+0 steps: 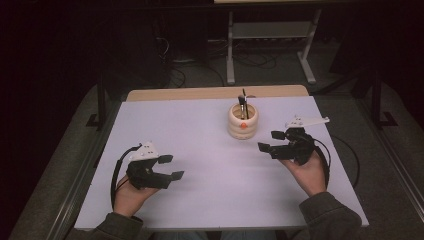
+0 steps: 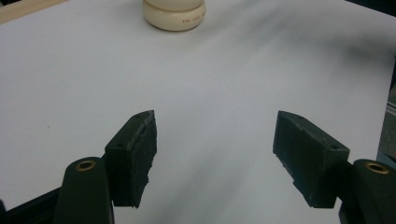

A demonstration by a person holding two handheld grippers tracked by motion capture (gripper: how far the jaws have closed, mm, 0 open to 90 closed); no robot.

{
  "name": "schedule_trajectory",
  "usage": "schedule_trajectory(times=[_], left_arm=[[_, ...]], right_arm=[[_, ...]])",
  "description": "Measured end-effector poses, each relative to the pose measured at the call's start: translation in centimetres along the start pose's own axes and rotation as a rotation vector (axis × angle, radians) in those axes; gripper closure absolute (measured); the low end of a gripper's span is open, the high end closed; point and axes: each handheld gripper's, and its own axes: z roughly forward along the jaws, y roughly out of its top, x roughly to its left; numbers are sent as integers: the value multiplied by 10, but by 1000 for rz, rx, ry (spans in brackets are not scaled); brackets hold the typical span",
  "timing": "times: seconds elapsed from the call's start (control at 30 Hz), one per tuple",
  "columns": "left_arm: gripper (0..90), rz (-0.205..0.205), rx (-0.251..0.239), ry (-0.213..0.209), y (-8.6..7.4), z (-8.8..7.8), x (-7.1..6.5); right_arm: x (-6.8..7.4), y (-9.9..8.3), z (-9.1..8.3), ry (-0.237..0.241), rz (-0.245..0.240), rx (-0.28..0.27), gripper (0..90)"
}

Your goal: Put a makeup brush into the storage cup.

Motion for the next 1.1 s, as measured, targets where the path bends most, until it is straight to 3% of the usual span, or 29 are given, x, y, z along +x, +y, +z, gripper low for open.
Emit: schedule_trajectory(times=[0.93, 1.1], left_arm=[[273, 1, -3, 3, -3, -1, 1], [268, -3, -2, 3, -4, -2, 2]], right_arm=[[10, -22, -1, 9, 2, 3, 255], [13, -29, -1, 10, 21, 19, 247]])
